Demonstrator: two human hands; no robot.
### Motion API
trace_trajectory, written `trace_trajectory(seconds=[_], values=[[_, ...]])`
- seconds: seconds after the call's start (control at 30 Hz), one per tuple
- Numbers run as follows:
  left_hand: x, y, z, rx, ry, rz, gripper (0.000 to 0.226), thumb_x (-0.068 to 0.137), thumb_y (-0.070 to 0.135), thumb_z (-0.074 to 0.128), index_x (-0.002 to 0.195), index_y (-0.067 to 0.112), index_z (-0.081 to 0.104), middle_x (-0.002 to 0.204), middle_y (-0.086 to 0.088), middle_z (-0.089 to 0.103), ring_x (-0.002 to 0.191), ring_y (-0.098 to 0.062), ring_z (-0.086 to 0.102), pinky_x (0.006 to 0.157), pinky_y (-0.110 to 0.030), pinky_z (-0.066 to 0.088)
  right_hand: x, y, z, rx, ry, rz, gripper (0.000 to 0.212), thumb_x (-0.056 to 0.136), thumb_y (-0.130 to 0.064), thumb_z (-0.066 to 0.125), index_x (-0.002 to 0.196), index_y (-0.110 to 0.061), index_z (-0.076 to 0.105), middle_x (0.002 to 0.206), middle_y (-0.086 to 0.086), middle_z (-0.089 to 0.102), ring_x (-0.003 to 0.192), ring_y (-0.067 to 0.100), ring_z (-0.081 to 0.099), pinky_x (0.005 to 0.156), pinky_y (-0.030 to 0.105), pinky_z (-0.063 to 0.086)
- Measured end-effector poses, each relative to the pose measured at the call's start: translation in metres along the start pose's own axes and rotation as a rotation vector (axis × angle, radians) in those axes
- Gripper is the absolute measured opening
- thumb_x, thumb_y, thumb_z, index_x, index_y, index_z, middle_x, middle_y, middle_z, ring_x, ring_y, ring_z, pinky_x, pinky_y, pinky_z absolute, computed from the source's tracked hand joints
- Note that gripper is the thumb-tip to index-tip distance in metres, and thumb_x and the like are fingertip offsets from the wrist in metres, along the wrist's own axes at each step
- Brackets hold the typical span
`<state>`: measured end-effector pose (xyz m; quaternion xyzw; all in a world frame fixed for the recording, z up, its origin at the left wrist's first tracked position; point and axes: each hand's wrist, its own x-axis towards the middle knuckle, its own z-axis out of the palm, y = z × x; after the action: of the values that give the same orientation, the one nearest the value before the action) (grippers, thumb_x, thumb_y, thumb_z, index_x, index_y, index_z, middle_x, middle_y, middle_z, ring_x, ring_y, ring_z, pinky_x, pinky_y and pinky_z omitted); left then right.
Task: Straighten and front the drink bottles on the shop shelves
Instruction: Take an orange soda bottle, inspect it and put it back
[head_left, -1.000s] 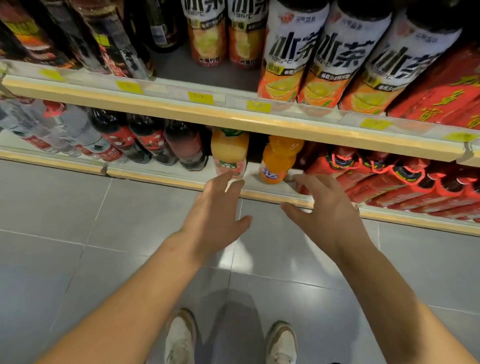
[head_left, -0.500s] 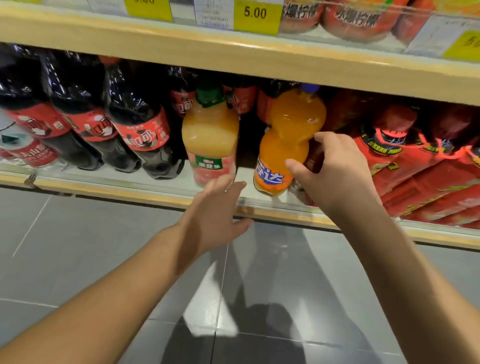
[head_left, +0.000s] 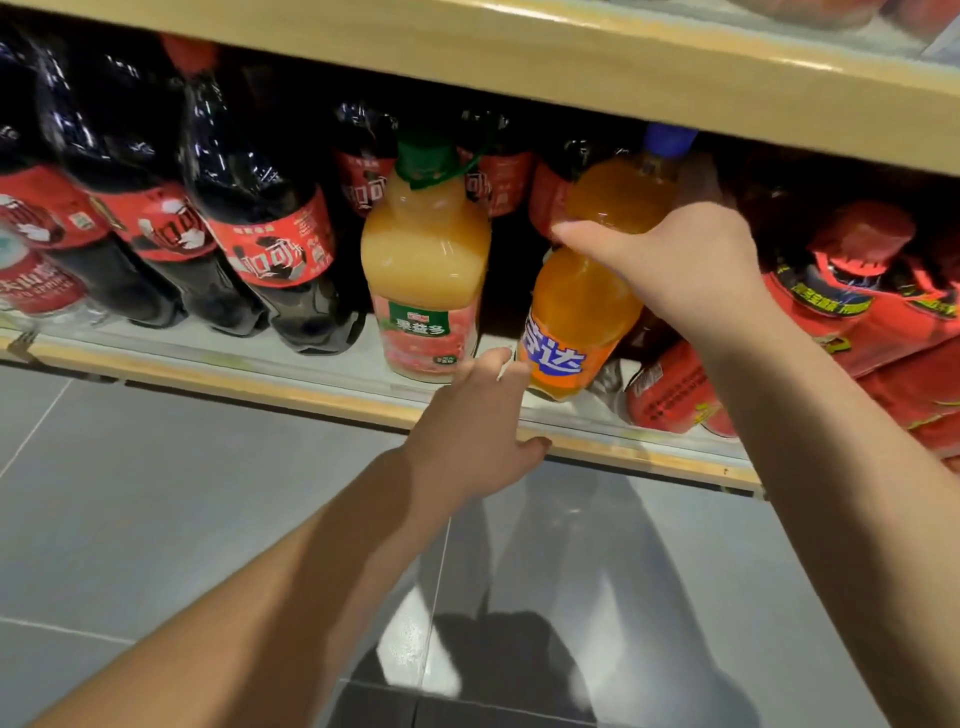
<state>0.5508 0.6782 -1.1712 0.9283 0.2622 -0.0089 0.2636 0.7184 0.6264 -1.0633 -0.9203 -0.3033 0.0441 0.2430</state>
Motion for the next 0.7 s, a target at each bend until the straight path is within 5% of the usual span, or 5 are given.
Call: trace_trajectory(seconds=[0.27, 0.4, 0.47, 0.6, 0.7], values=[[-0.005, -0.018, 0.002, -0.082, -0.086, -0.029, 0.076, 0.086, 0.046, 0.069, 0.149, 0.020, 0.034, 0.153, -0.002, 0.031, 0.142, -0.023, 0.027, 0.109, -0.036, 0.035, -0.010, 0.004, 0.011, 0.096, 0.127, -0.007, 0.063, 0.067, -0.069, 0.080, 0.065, -0.018, 0.043, 0.066, -0.009, 0.046, 0.057, 0.002, 0.043, 0.045, 0.020, 0.030], [-0.008, -0.018, 0.004, -0.110, -0.113, -0.032, 0.077, 0.083, 0.047, 0.070, 0.147, 0.020, 0.036, 0.147, 0.000, 0.035, 0.137, -0.022, 0.033, 0.106, -0.038, 0.040, -0.027, 0.007, 0.018, 0.179, 0.138, -0.043, 0.081, 0.065, -0.065, 0.082, 0.121, -0.017, 0.047, 0.108, -0.002, 0.043, 0.094, 0.014, 0.043, 0.073, 0.021, 0.034], [-0.009, -0.017, 0.005, -0.114, -0.140, -0.040, 0.077, 0.083, 0.047, 0.071, 0.147, 0.020, 0.036, 0.146, 0.000, 0.037, 0.136, -0.023, 0.035, 0.104, -0.037, 0.042, -0.034, 0.008, 0.019, 0.202, 0.140, -0.075, 0.091, 0.066, -0.062, 0.083, 0.135, -0.019, 0.044, 0.114, 0.000, 0.043, 0.100, 0.015, 0.042, 0.069, 0.014, 0.031], [-0.010, -0.011, 0.005, -0.152, -0.205, -0.089, 0.082, 0.083, 0.049, 0.071, 0.148, 0.018, 0.032, 0.147, -0.002, 0.035, 0.136, -0.022, 0.037, 0.105, -0.038, 0.042, -0.048, 0.008, 0.016, 0.255, 0.197, -0.100, 0.079, 0.066, -0.060, 0.084, 0.124, -0.022, 0.048, 0.116, 0.001, 0.050, 0.099, 0.015, 0.048, 0.068, 0.011, 0.031], [-0.012, -0.008, 0.006, -0.206, -0.242, -0.131, 0.083, 0.083, 0.048, 0.073, 0.148, 0.017, 0.030, 0.147, -0.004, 0.033, 0.131, -0.023, 0.043, 0.097, -0.033, 0.043, -0.057, 0.012, 0.011, 0.314, 0.246, -0.059, 0.081, 0.065, -0.062, 0.084, 0.126, -0.023, 0.048, 0.119, 0.000, 0.055, 0.107, 0.017, 0.053, 0.079, 0.023, 0.039]])
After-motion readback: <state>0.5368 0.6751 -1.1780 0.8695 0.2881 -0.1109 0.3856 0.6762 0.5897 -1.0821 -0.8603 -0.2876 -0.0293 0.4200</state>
